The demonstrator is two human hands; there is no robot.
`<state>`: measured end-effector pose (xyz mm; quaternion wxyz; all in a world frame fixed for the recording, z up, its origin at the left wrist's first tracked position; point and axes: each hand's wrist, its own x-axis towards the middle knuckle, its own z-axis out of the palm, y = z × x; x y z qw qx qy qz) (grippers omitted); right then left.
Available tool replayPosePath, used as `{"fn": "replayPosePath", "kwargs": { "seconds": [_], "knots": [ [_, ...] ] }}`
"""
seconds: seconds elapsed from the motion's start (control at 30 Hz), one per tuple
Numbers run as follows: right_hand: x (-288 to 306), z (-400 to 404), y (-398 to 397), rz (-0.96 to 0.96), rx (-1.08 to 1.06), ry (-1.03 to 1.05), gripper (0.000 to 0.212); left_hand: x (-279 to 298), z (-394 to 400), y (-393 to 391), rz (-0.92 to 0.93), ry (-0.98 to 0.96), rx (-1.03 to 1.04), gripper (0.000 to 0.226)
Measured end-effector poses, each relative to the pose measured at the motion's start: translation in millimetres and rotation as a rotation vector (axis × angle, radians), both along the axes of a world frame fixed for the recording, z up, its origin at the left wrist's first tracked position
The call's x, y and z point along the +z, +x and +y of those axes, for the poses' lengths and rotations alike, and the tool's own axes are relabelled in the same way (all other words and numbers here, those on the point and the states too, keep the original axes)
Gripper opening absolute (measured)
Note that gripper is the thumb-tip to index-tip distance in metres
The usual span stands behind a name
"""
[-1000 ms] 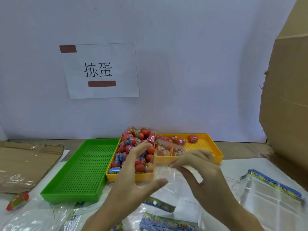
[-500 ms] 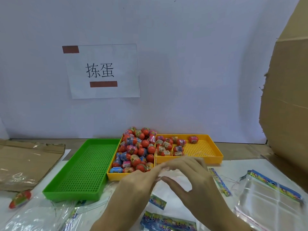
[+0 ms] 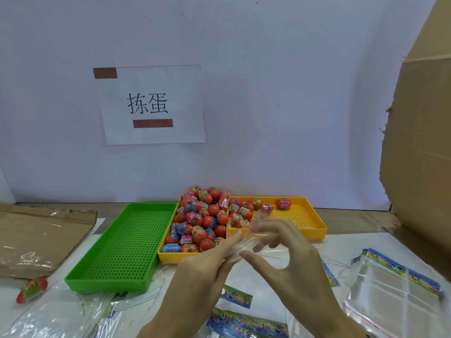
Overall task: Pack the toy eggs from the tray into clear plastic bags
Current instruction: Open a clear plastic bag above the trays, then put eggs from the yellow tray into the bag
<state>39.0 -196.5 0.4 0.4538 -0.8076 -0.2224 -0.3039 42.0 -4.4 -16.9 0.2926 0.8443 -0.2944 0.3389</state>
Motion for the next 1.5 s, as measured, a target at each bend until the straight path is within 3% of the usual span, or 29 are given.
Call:
{"fn": "replayPosePath", "kwargs": {
  "seconds": [0.07,0.17,0.23,0.4,0.47,0.57,0.67,0.73,0.87,0.97,1.03,1.13,1.2,1.3,1.37,1.5],
  "knots": [
    [0,-2,1,-0.003,0.005,-0.025,0.012,-2,1,0,0.018,-0.001,-0.001,0.049],
    [0,-4,2,-0.103,-0.022,-0.201,0.016,-3,2,1,0.100,0.007,-0.019,0.064],
    [-2,-5,3,-0.192,0.030,-0.284,0.017,-1,1,1,0.144,-0.015,-0.050,0.060],
    [1,-8,3,-0.130,0.125,-0.189,0.011,5,5,-1,0.218,-0.042,-0.160,0.070],
    [5,-10,0,-0.024,0.157,-0.091,0.009,7,7,0,0.153,0.044,-0.162,0.072],
    [7,-9,-3,0.171,0.221,0.023,0.008,6,11,3,-0.140,0.218,-0.063,0.070],
    [7,-4,-5,0.302,0.285,0.039,0.012,12,14,5,-0.287,0.302,0.045,0.067],
    [6,-2,-6,0.341,0.325,0.027,0.013,12,14,5,-0.218,0.264,0.045,0.070],
    [-3,-1,-7,0.356,0.276,-0.114,0.026,6,10,1,0.161,0.142,-0.051,0.090],
    [-2,2,-11,0.294,0.239,-0.161,0.037,-1,12,4,0.259,0.102,-0.086,0.095],
    [1,4,-12,0.226,0.216,-0.149,0.038,-1,13,5,0.220,0.113,-0.069,0.087],
    [0,4,-11,0.220,0.213,-0.142,0.034,1,16,9,-0.057,0.269,0.102,0.081],
    [-4,2,-10,0.248,0.216,-0.217,0.033,2,16,11,-0.128,0.317,0.156,0.085],
    [-10,2,-9,0.261,0.236,-0.308,0.026,3,17,8,0.063,0.192,0.023,0.075],
    [-12,3,-9,0.219,0.263,-0.316,0.019,4,16,6,0.209,0.086,-0.070,0.053],
    [-3,5,-11,0.110,0.261,-0.184,0.017,1,17,11,0.351,-0.088,-0.146,0.020]
  ]
}}
